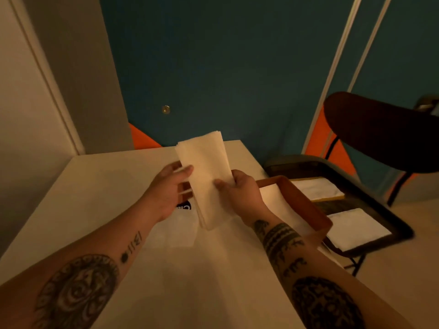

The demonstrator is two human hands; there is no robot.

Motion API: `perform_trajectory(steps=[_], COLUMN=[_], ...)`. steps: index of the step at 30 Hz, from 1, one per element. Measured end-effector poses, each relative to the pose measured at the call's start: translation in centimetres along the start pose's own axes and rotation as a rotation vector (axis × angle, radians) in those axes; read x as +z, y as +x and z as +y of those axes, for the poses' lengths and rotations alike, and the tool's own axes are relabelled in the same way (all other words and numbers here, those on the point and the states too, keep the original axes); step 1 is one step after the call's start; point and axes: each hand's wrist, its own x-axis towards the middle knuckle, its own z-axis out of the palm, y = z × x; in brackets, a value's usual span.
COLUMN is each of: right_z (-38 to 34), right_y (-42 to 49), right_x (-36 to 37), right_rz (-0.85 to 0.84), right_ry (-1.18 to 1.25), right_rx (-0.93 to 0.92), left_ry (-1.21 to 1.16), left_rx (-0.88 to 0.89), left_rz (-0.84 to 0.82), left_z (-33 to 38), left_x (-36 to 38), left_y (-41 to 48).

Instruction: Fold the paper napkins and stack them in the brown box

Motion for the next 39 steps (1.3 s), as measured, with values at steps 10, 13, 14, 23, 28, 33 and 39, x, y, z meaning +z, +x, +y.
perform_trajectory(steps=[10,13,14,23,28,33,39], right_z=[0.6,1.8,2.0,7.1,8.1,9.4,11.0], right_y=[1.2,2.2,2.5,5.6,6.1,6.7,7.9], right_x=[-5.6,-9.0,-9.9,-12.4,-12.2,-12.1,-11.5], right_rz=[0.196,0.221,0.217,0.039,-0.005,-0.069,-0.135], right_ry=[-0.090,-0.194,-0.244,-0.526,-0.584,-0.590,-0.676], right_rx=[-0.020,-0.025,-0.020,0.068,0.039,0.040,-0.077], left_ry=[0.205,0.313,0.363,0.964,1.086,1.244,1.456], left_rx=[0.085,0.082,0.108,0.215,0.232,0.260,0.271], left_rz=[0.008,0.026,0.037,0.206,0.225,0.205,0.056], left_z=[-2.3,-3.3,-3.6,-7.0,-8.0,-8.4,-7.9], left_x=[8.7,11.6,12.3,15.6,15.5,15.1,14.4], left_y=[2.3,3.2,3.6,5.2,5.7,5.9,6.2])
